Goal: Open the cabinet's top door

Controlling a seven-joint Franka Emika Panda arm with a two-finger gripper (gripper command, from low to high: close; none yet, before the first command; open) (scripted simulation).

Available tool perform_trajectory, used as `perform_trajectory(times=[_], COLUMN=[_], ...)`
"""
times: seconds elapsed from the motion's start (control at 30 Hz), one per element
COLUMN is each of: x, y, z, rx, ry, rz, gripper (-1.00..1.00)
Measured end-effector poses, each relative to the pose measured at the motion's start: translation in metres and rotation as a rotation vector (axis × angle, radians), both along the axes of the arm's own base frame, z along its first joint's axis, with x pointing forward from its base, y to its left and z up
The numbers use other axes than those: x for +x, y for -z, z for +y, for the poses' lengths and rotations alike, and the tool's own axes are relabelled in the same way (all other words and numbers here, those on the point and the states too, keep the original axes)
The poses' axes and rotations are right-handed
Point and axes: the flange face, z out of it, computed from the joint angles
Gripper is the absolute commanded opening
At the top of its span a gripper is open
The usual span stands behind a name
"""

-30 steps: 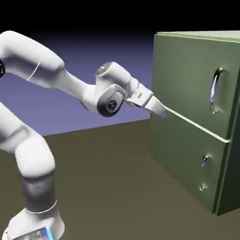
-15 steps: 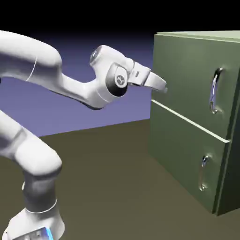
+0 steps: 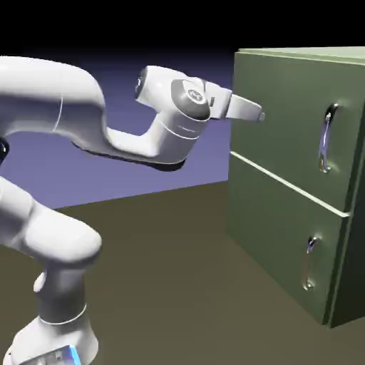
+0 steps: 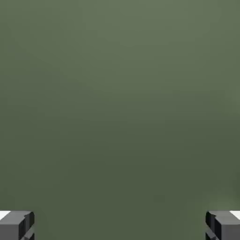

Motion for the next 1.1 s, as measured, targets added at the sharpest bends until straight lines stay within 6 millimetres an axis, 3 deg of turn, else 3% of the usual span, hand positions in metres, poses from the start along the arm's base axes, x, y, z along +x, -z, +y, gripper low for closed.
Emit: perform_trajectory(times=[0.43, 0.7, 0.97, 1.03, 1.1], x=[0.022, 0.046, 0.076, 0.077, 0.096], y=[0.014, 0.039, 0.077, 0.078, 0.078], z=[-0.050, -0.086, -0.121, -0.122, -0.122], rx=[0.039, 0.062, 0.079, 0.080, 0.082], ry=[0.022, 0.029, 0.025, 0.024, 0.024], rz=[-0.147, -0.219, -0.274, -0.275, -0.275], gripper=[1.00, 1.00, 1.00, 1.00, 1.00])
